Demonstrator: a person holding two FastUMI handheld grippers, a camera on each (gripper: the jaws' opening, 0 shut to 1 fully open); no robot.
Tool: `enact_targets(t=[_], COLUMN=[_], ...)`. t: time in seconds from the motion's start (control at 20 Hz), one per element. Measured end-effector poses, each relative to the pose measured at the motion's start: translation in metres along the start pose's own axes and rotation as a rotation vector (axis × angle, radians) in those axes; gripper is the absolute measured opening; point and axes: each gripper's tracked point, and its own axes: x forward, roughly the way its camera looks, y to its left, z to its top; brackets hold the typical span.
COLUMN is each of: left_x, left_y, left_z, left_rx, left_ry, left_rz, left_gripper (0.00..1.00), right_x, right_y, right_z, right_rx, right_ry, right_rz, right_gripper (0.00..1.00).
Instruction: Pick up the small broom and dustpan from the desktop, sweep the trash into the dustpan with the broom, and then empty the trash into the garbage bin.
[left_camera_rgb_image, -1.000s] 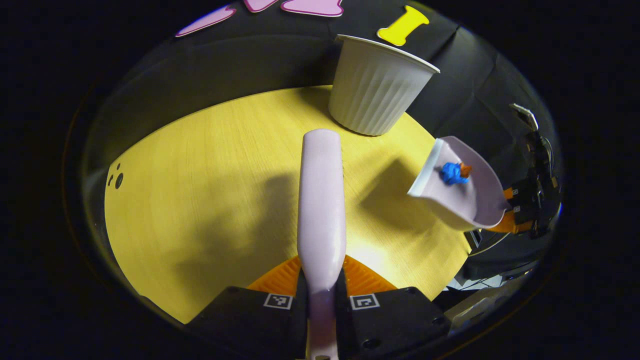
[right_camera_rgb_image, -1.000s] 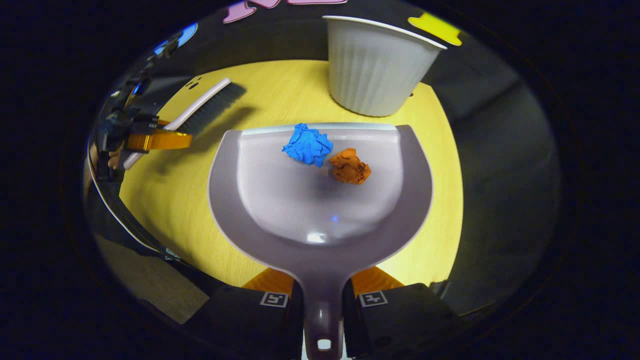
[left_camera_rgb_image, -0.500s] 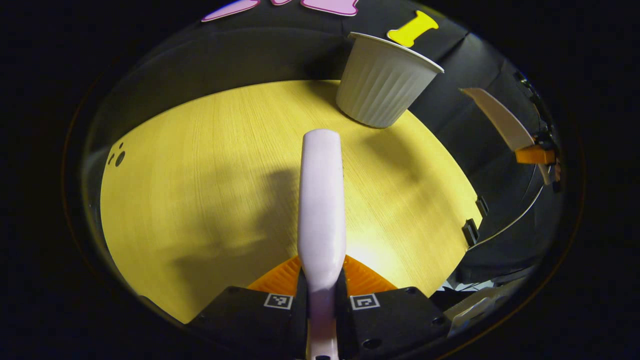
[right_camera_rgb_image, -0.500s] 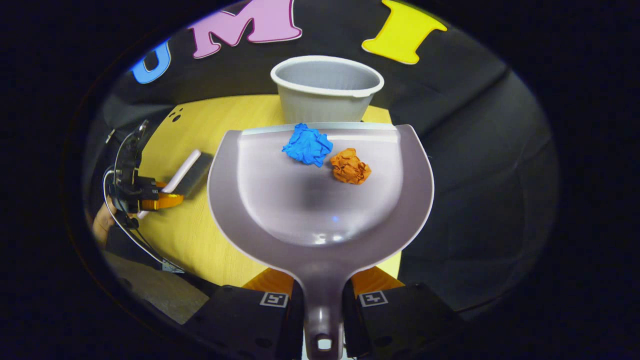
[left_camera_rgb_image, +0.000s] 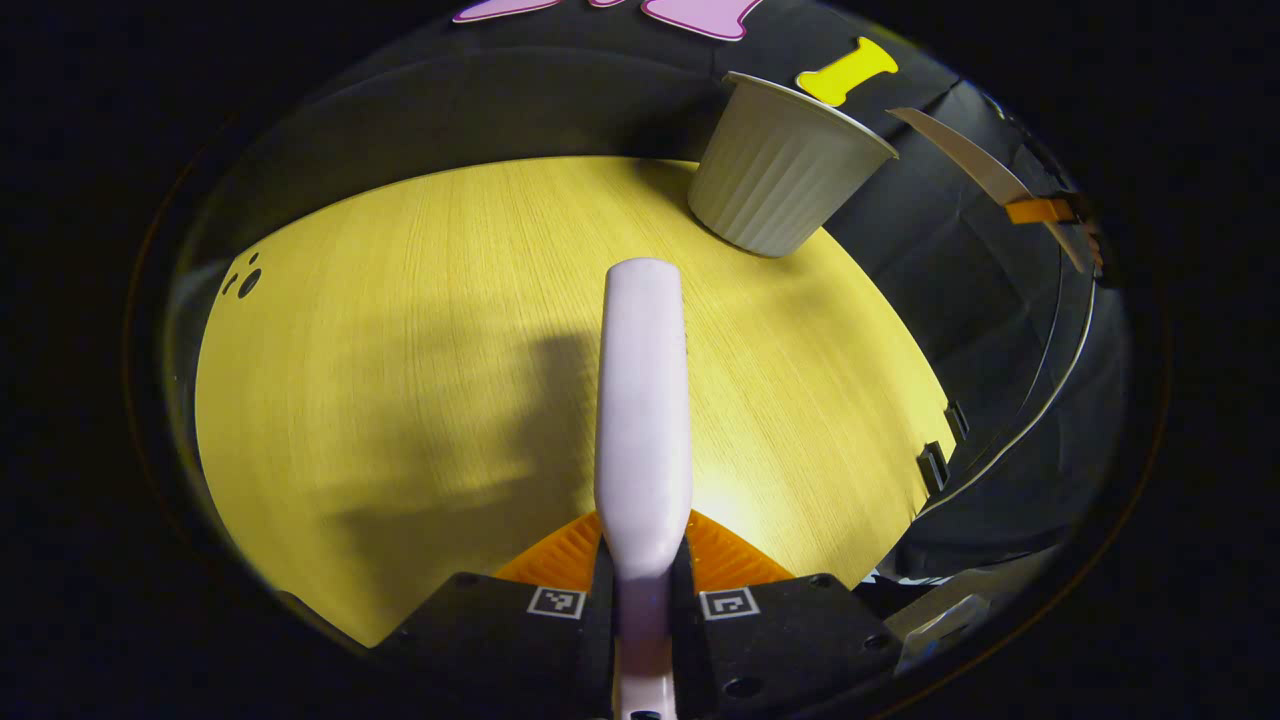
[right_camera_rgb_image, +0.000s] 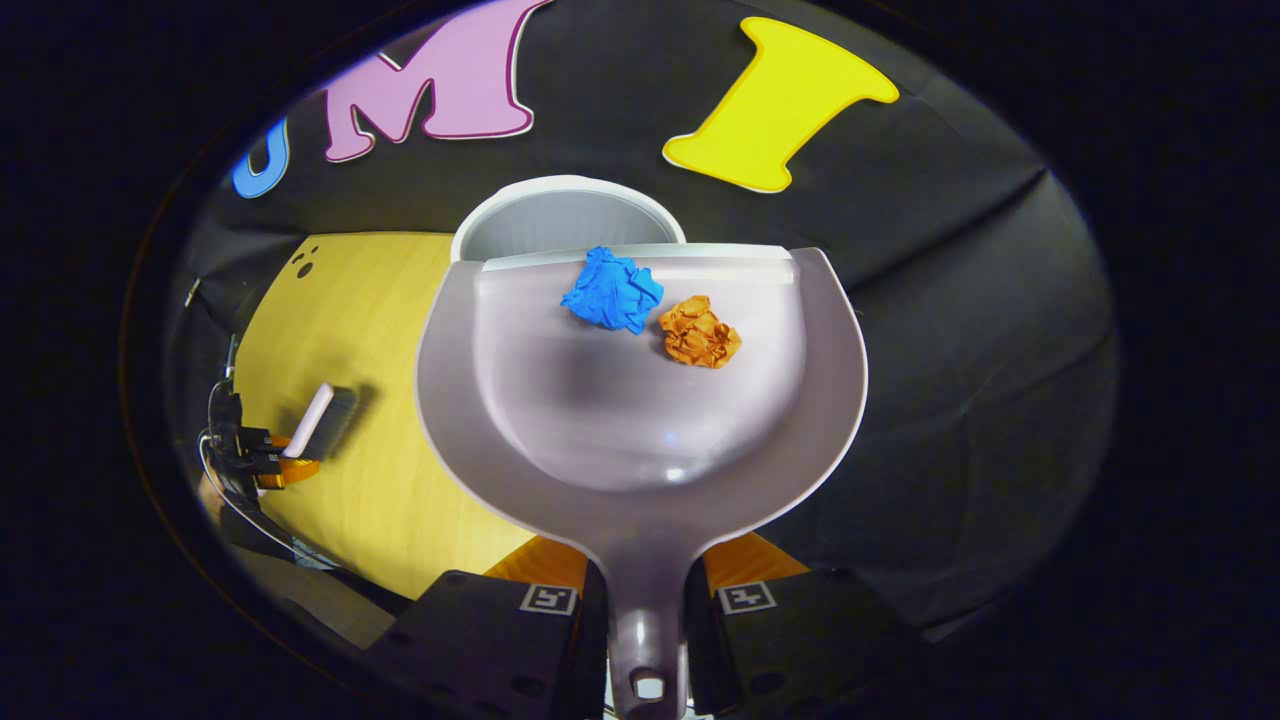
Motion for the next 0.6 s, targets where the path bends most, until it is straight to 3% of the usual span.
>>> enact_targets(t=[0.45, 0.5, 0.6], left_x=[0.0, 0.0, -0.001], left_y=[-0.002, -0.002, -0.002], left_z=[0.0, 0.001, 0.002], left_rx=[-0.024, -0.029, -0.042], left_ry=[0.02, 0.02, 0.021], left_rz=[0.005, 0.004, 0.005], left_gripper=[0.27, 0.27, 0.27], right_x=[0.028, 0.035, 0.036], right_y=[-0.023, -0.025, -0.026], right_z=[0.059, 0.061, 0.069], right_rx=[-0.216, -0.243, -0.297], right_ry=[0.088, 0.106, 0.138], right_rz=[-0.139, -0.145, -0.163], right_gripper=[0.36, 0.31, 0.35])
